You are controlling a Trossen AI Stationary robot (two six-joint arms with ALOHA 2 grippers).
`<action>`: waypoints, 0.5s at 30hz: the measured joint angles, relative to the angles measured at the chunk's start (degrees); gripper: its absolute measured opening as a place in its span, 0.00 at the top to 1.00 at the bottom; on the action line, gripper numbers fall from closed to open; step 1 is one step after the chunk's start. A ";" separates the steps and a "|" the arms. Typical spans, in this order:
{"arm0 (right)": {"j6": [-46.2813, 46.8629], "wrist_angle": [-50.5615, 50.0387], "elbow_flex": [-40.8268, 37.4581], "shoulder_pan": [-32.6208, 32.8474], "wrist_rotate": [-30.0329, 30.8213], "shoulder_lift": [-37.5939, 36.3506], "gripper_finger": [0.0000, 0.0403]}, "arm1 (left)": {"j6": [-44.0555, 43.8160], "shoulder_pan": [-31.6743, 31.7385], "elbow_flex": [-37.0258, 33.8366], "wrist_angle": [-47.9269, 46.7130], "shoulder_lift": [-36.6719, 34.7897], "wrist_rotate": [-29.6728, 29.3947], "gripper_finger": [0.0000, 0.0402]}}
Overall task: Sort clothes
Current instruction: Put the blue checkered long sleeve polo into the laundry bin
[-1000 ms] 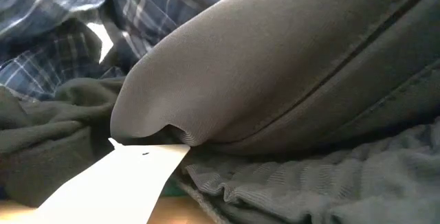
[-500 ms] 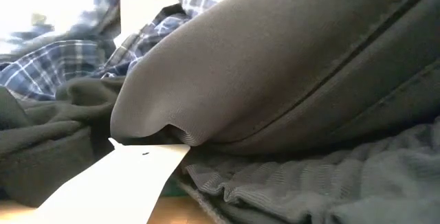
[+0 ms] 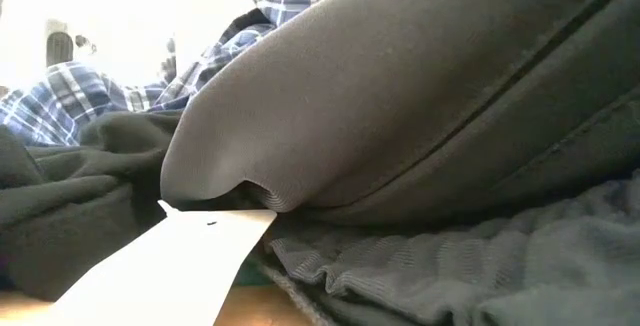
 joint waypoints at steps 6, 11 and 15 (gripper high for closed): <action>0.01 0.00 0.00 0.00 0.00 0.00 0.57 | -2.75 0.10 -0.57 -23.89 4.18 0.67 1.00; 0.00 0.00 0.01 0.00 0.00 -0.01 0.57 | -2.65 -0.54 -5.99 -25.34 8.59 4.90 0.98; 0.00 0.01 0.01 0.00 0.00 -0.02 0.57 | -3.29 -0.60 -8.32 -23.33 12.88 9.39 0.92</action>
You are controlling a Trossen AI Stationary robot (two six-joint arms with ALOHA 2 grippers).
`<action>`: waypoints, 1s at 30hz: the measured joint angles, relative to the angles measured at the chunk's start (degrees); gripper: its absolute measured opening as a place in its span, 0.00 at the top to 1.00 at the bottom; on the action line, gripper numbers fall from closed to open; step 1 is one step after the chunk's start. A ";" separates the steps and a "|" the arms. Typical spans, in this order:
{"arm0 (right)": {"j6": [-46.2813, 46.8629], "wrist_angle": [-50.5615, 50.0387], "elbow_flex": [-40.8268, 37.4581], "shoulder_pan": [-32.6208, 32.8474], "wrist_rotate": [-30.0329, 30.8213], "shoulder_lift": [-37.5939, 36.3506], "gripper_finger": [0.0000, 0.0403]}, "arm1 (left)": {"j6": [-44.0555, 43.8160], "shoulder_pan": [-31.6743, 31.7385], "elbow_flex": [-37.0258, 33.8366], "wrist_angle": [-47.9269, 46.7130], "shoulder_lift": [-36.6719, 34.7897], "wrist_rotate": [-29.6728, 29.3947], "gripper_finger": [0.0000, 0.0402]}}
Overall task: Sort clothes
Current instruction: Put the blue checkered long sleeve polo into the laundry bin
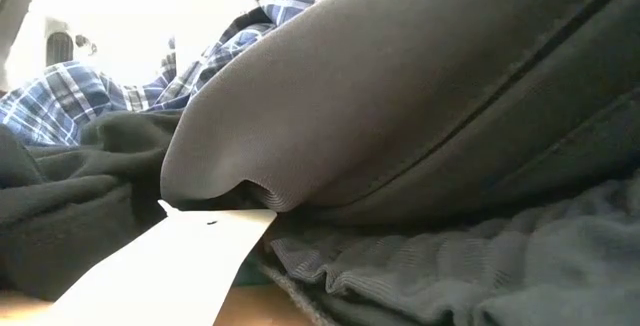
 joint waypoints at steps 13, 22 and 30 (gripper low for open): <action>0.00 -0.01 -0.01 0.00 0.00 0.00 0.57 | -0.25 0.17 -0.20 -1.09 11.19 14.57 0.58; 0.02 0.40 0.01 0.00 0.00 -0.01 0.57 | 0.39 -1.36 10.00 -7.73 6.32 2.44 0.56; 0.00 1.83 -0.01 0.00 -0.02 0.17 0.57 | 0.54 -5.23 15.70 -12.95 -3.55 -5.68 0.56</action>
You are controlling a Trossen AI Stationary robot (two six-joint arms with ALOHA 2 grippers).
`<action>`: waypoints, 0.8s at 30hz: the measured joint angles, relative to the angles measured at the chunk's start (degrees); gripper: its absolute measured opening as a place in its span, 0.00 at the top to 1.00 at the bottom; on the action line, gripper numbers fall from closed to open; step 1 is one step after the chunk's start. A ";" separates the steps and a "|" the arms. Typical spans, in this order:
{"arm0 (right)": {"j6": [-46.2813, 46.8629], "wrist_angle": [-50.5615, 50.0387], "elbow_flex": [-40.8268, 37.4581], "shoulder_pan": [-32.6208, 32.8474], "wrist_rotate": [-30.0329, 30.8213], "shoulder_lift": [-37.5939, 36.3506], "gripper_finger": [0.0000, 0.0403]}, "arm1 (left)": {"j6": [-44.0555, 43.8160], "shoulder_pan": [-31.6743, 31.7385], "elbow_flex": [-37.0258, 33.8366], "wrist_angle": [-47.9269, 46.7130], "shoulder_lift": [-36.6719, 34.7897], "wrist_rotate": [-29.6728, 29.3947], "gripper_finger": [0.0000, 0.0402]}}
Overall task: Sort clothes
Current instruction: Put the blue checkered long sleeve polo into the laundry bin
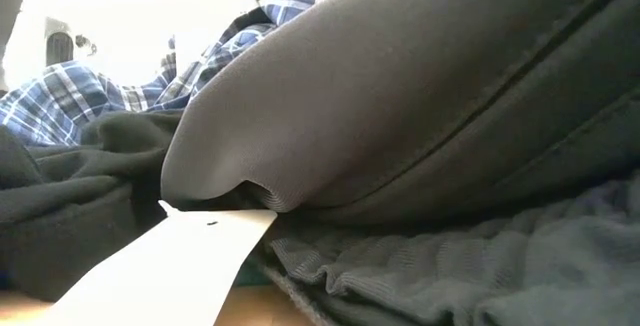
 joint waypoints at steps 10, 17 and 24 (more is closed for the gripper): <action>0.00 0.82 0.02 0.00 0.00 0.03 0.57 | -12.33 -8.03 -18.57 -1.37 -22.83 -12.19 0.56; 0.00 0.90 0.00 0.00 0.00 0.03 0.57 | -25.59 -13.84 -41.49 1.92 -39.40 -16.16 0.56; 0.00 1.06 0.00 0.00 0.00 0.02 0.57 | -35.77 -15.41 -64.11 3.76 -50.31 -15.07 0.56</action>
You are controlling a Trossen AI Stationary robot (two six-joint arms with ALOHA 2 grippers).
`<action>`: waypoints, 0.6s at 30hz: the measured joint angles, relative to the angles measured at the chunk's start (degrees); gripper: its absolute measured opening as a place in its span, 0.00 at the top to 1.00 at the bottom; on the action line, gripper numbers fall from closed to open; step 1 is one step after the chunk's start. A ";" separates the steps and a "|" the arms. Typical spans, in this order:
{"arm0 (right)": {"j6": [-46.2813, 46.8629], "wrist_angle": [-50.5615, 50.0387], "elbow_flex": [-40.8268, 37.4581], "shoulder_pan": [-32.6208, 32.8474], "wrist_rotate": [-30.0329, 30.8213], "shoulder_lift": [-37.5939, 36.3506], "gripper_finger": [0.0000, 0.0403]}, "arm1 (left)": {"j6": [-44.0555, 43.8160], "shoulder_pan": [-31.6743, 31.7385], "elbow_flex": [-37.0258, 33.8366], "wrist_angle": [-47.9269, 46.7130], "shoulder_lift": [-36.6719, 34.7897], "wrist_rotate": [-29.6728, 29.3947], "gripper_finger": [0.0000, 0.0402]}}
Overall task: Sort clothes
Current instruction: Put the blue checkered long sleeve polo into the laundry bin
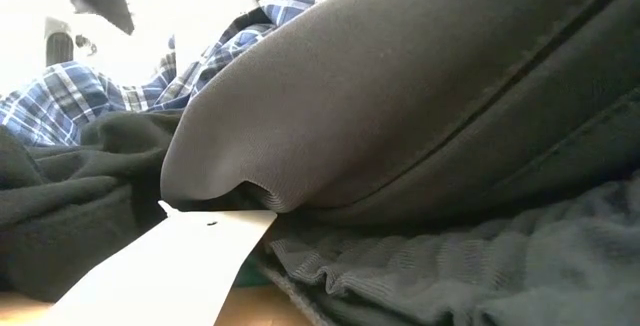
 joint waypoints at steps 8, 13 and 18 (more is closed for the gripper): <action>0.00 0.07 0.01 0.00 0.00 0.01 0.57 | -1.71 0.00 -15.86 3.17 -2.67 2.12 0.56; 0.00 0.09 0.00 0.00 0.00 0.02 0.57 | 0.71 0.13 -22.86 6.67 -2.32 1.38 0.56; 0.00 0.09 0.02 0.00 0.00 0.00 0.57 | -0.35 2.40 -26.20 11.99 -1.50 1.54 0.59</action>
